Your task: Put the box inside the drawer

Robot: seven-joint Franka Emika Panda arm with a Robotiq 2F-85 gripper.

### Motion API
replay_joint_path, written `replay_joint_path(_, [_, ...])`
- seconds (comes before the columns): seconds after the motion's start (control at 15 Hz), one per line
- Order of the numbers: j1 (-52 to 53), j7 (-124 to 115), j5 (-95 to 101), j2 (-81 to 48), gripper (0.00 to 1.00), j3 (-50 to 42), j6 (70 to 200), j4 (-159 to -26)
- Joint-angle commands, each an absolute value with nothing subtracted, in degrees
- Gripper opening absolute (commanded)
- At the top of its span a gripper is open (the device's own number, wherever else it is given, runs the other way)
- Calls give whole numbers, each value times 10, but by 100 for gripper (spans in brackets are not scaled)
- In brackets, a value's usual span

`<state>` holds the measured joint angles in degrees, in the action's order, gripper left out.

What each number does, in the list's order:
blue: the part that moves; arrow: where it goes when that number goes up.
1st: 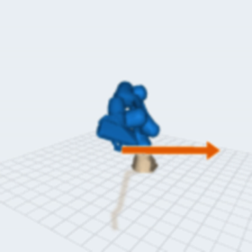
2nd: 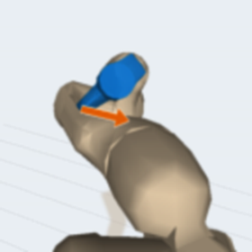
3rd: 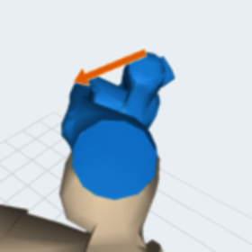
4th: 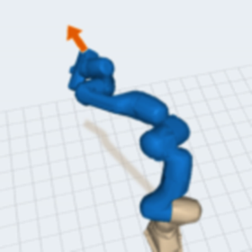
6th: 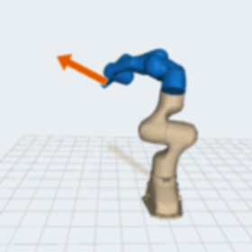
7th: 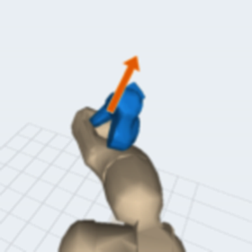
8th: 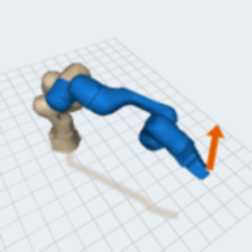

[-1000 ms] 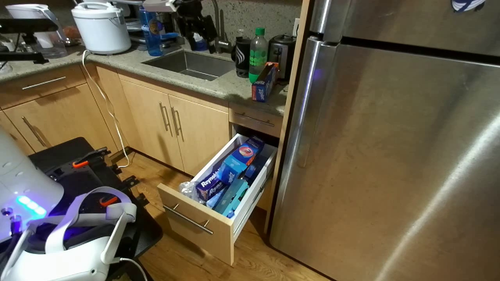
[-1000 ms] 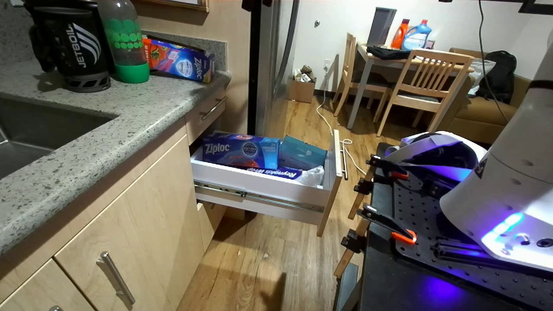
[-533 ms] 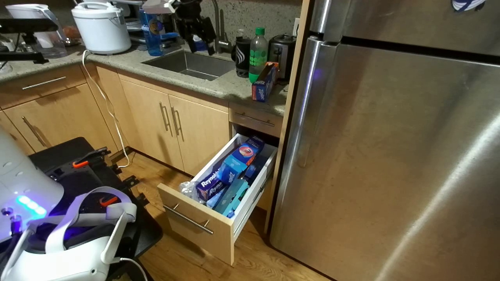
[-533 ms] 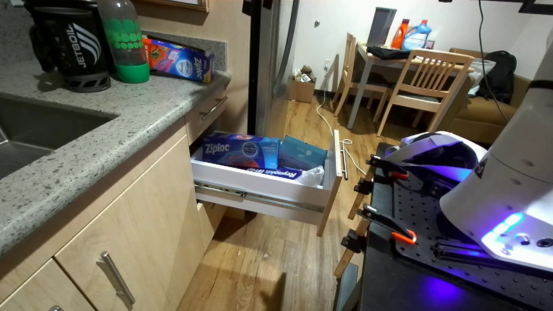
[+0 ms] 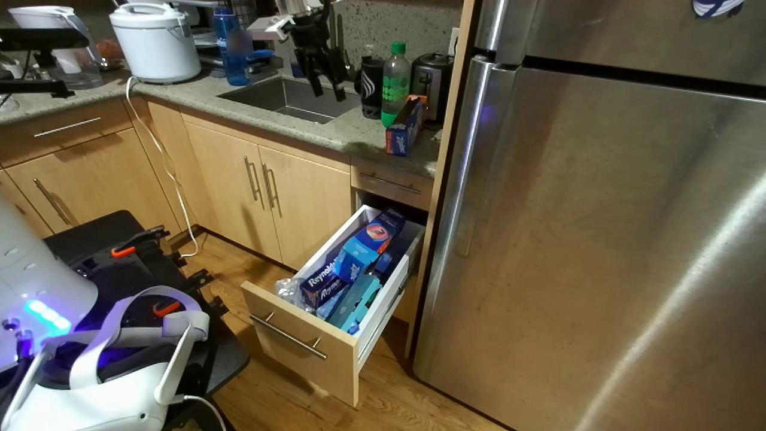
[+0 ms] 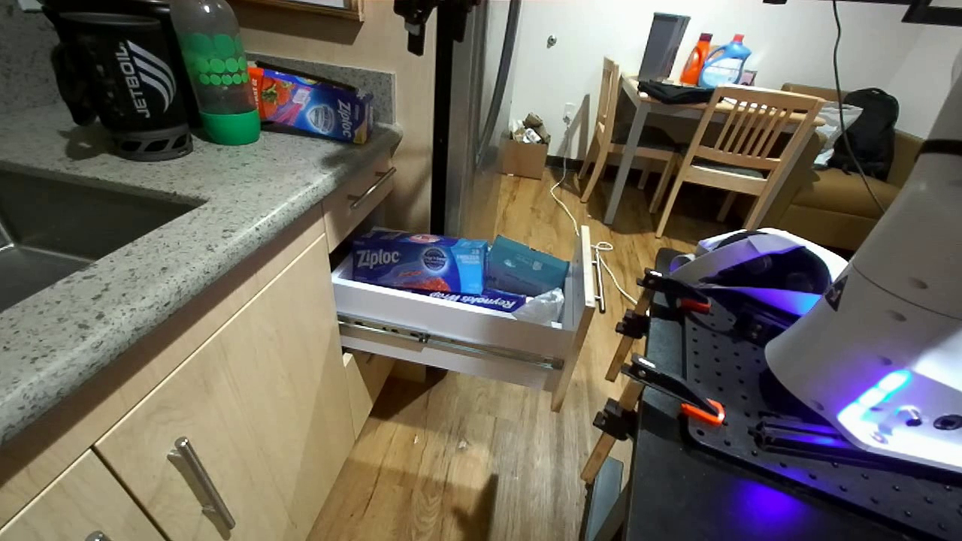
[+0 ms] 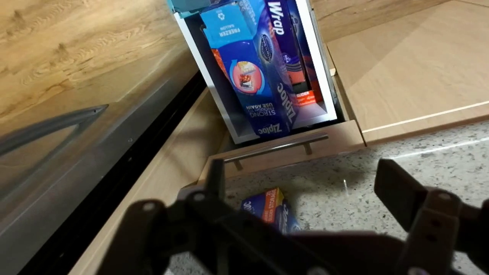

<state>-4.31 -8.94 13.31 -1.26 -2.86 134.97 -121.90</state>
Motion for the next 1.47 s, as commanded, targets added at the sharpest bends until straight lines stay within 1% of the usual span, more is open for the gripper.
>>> replay_joint_path(0.0, [-47,-55,138,-72,100,-42,1341,-1164])
replay_joint_path(0.33, [-59,41,133,-126,100,-58,1334,-1109])
replay_joint_path(0.6, [-67,86,143,-145,100,-66,1323,-1067])
replay_joint_path(0.67, [-65,65,135,-135,100,-66,1347,-1096])
replay_joint_path(1.07, [-63,64,139,-138,100,-68,1351,-1095])
replay_joint_path(1.4, [-72,124,136,-192,100,-64,1370,-1038])
